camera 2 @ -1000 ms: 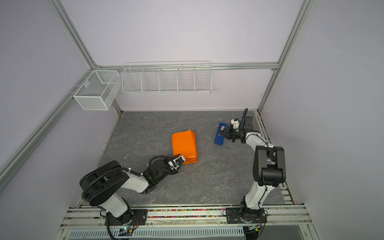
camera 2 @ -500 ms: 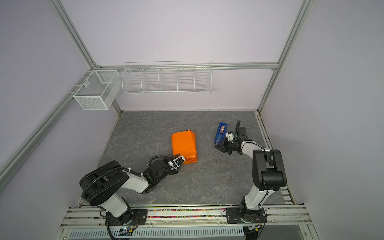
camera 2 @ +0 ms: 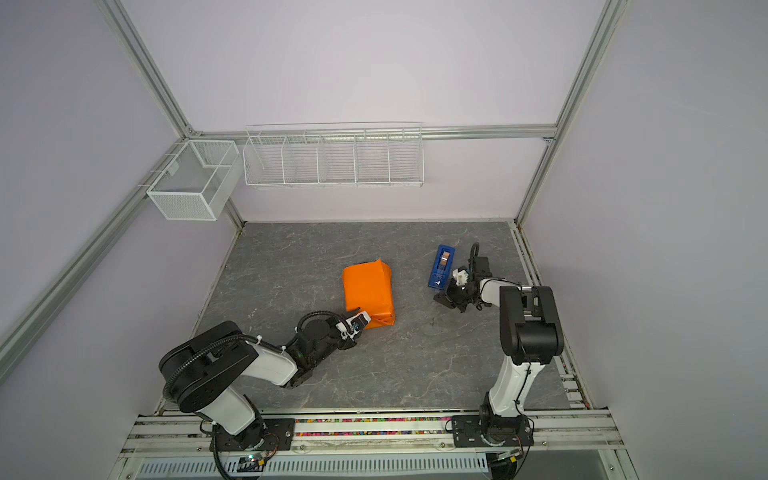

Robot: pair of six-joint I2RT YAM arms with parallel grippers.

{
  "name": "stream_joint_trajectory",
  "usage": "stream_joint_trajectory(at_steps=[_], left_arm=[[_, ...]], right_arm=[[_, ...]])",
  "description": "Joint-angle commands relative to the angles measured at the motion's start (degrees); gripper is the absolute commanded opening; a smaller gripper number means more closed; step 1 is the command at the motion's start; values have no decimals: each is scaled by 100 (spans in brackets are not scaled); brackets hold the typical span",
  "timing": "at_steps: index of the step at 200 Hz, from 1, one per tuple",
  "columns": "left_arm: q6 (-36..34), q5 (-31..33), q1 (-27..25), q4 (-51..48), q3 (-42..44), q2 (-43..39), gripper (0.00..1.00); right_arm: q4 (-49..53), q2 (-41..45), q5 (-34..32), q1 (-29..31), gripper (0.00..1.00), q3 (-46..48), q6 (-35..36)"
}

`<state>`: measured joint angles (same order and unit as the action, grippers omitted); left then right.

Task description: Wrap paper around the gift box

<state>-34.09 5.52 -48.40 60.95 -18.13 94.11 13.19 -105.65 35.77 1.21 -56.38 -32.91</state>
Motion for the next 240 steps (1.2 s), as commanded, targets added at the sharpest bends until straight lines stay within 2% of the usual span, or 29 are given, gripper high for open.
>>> stream_joint_trajectory(at_steps=[1,56,68,102,142,168,193,240], left_arm=[[60,-4,45,-206,-72,5,41],[77,3,42,-224,-77,-10,41],[76,7,42,-227,-79,-4,41],[77,11,47,-232,-82,-4,41],[95,19,50,-224,-84,-22,41],[97,19,63,-219,-85,-21,41],[106,19,62,-211,-76,-32,40],[131,12,77,-207,-74,-49,39]], right_arm=[[1291,-121,-343,-43,7,64,135],[1824,85,-552,-209,7,-165,546],[1643,315,-293,-185,6,-137,654],[1923,1010,49,57,7,-245,1224],[1912,1923,829,512,7,-120,1377],[1520,2447,993,1106,7,131,1031],[965,2710,780,1813,7,376,486],[-935,2662,-324,3186,7,1189,-962]])
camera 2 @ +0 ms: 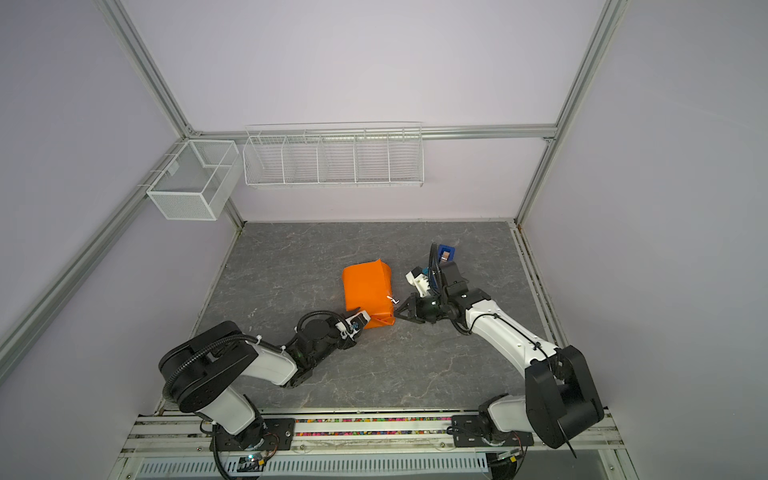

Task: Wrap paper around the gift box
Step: 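Carry the tape strip with the right gripper to the box end near the left gripper, then press tape onto the folded flap with right gripper while left gripper holds box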

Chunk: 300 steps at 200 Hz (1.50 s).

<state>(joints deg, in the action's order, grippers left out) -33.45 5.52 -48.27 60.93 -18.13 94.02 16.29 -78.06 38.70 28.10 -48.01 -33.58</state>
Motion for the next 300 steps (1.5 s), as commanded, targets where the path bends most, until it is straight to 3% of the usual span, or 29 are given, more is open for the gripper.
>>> stream_joint_trajectory(at_steps=[1,64,100,221,264,300], left_arm=[[67,11,63,-205,-71,-36,39],[68,8,72,-230,-82,-36,38],[80,3,73,-222,-77,-57,38],[110,42,73,-295,-58,-228,38],[372,-265,74,-1600,-239,-1314,38],[1050,-131,99,-2961,-782,-2095,39]], right_arm=[[-1292,-104,-635,523,7,366,-913],[-2770,-928,-1950,1427,7,522,-1395],[-3396,-1511,-1998,1512,7,536,-1500],[-3589,-1800,-2214,1534,7,460,-1138],[-3629,-1808,-2097,1539,7,405,-1080],[-3594,-1839,-2069,1536,7,373,-1075]])
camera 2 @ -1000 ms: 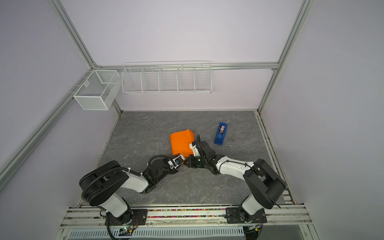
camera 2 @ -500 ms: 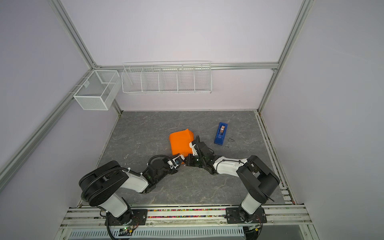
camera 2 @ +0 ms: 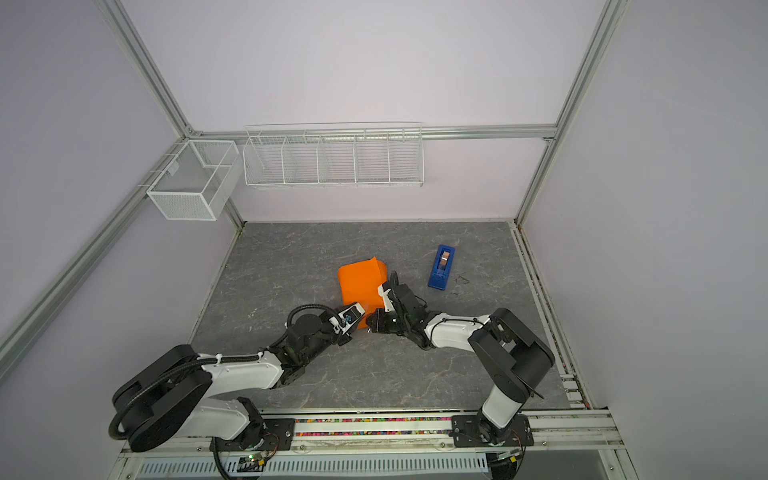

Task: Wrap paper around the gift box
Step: 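Press tape onto the folded flap with right gripper while left gripper holds box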

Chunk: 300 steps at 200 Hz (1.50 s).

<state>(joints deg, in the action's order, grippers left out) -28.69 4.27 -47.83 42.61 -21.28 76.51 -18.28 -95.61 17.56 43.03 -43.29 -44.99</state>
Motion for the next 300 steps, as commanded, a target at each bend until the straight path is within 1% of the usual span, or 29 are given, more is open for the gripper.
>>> stream_joint_trajectory(at_steps=[1,14,27,35,47,53,63,73,84,92,106,125,148,181,197,252,300], left_arm=[[596,-10,64,-1170,-488,-350,39],[971,-99,114,-1711,-831,-409,38],[1556,-204,209,-2362,-1256,-368,35],[2130,-366,353,-2850,-1592,-296,33],[3087,-812,666,-3642,-2126,-119,26],[3434,-990,794,-3975,-2333,-33,22],[3873,-1165,888,-4422,-2577,83,20],[4242,-1343,894,-4668,-2718,168,17],[4500,-1773,899,-4812,-2805,232,14],[4710,-2120,898,-4852,-2842,284,13],[5279,-2401,894,-4945,-2882,411,12],[5802,-2795,899,-5019,-2915,681,12],[6145,-3240,890,-4962,-2953,903,9],[6184,-3323,890,-4990,-2986,991,9],[6131,-3267,888,-5138,-3075,1130,8],[6043,-2899,905,-5056,-3211,1484,6],[6006,-2878,1021,-5047,-3269,1423,5]], right_arm=[[-134,-82,49,41,7,-100,68],[-130,-89,48,43,7,-100,60],[-108,-80,28,44,7,-100,60],[-97,-89,27,43,7,-101,60],[-81,-81,20,48,7,-115,61],[-63,-80,11,43,7,-125,54],[-29,-89,19,48,7,-142,69],[-27,-107,20,41,7,-154,67],[-23,-98,19,37,7,-150,66],[-25,-95,19,42,7,-154,63],[-19,-99,21,44,7,-165,57],[-10,-120,45,41,7,-180,60],[0,-115,33,39,7,-180,61],[20,-103,19,33,7,-176,57],[27,-98,19,33,7,-180,47],[21,-80,2,38,7,-156,50],[28,-61,-2,39,7,-136,42]])
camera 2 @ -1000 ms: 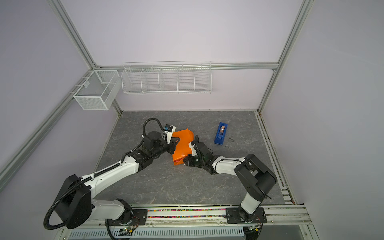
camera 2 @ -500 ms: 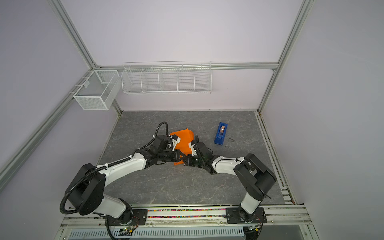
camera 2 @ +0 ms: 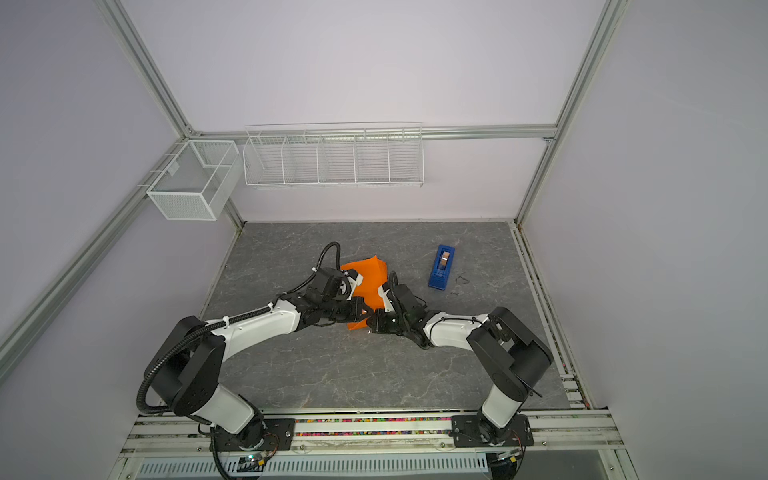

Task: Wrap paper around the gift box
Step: 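Press tape onto the folded flap with right gripper while left gripper holds box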

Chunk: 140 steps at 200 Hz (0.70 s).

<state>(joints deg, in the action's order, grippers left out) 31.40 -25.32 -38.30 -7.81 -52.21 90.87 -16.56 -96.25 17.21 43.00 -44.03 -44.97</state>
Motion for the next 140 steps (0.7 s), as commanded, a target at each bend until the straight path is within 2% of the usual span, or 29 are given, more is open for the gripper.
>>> stream_joint_trajectory(at_steps=[1,71,140], left_arm=[[-2,81,73,-3,-176,-15,5],[31,150,148,-2,-194,34,3],[130,-78,152,176,-272,-103,2]], right_arm=[[-150,2,39,37,7,-57,40],[-146,-18,50,36,7,-66,33],[-138,-52,41,40,7,-84,19]])
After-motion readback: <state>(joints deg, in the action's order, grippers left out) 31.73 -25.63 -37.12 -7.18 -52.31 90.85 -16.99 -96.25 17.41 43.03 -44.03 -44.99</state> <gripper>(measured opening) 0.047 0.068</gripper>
